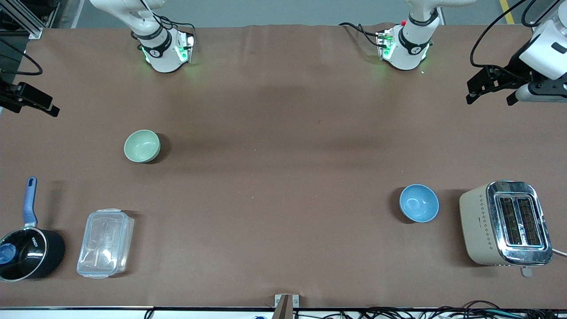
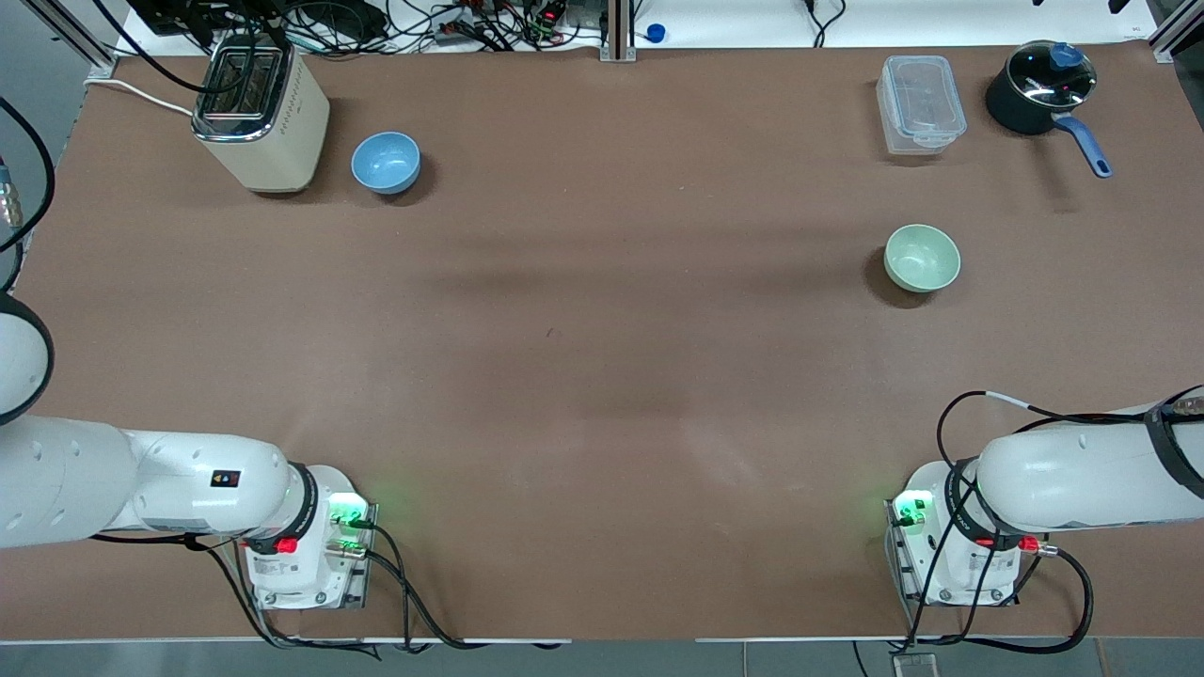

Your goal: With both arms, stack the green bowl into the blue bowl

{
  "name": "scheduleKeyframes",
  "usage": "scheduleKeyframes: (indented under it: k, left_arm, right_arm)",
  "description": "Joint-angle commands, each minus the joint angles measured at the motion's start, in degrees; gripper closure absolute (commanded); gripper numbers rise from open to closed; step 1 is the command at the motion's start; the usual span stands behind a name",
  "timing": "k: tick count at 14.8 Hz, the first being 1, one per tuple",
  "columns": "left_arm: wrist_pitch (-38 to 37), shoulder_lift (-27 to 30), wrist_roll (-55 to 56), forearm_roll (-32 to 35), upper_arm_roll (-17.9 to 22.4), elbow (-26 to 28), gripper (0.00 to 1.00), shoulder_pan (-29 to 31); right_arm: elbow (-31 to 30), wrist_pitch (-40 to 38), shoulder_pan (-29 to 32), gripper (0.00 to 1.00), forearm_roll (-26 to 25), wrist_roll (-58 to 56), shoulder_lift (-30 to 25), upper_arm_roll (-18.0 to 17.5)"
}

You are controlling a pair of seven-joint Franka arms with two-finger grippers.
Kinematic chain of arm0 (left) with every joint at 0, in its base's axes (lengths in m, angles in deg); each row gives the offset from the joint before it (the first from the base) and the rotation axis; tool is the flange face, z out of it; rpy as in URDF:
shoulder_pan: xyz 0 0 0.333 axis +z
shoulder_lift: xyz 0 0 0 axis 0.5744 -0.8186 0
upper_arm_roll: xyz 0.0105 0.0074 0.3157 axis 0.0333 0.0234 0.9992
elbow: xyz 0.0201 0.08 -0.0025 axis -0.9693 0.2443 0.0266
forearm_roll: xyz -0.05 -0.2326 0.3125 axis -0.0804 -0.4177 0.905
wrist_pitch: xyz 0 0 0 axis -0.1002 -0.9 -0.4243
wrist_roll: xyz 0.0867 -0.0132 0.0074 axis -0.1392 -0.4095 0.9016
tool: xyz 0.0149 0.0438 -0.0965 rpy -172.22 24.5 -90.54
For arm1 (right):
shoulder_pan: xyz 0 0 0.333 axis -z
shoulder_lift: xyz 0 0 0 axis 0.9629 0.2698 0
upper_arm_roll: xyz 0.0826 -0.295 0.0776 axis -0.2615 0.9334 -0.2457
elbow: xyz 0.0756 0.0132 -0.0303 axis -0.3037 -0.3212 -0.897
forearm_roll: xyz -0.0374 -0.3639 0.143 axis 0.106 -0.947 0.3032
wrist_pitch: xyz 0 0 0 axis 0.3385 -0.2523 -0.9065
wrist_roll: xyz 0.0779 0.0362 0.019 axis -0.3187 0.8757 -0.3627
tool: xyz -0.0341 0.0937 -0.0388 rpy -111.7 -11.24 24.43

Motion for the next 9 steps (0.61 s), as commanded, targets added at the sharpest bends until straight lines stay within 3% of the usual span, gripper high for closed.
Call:
scheduleKeyframes:
  k: [1,6,9]
  left_arm:
    - [-2.08,-1.86,-0.41,1.22,0.07,-2.59,0.0,-0.14]
    - [-1.3,-9.41,-0.67,3.92,0.07,-5.85,0.0,0.03]
    - [7.46,-15.48,-0.76,4.73,-0.1,-2.44,0.0,2.75]
  right_arm:
    - [-1.03,0.08,1.16,0.0,0.99,-0.74,-0.8,-0.86]
    - [-1.03,0.08,1.16,0.0,0.99,-0.74,-0.79,-0.86]
    - [-2.69,-0.35,1.86,0.0,0.29,-5.28,-0.71,-0.51]
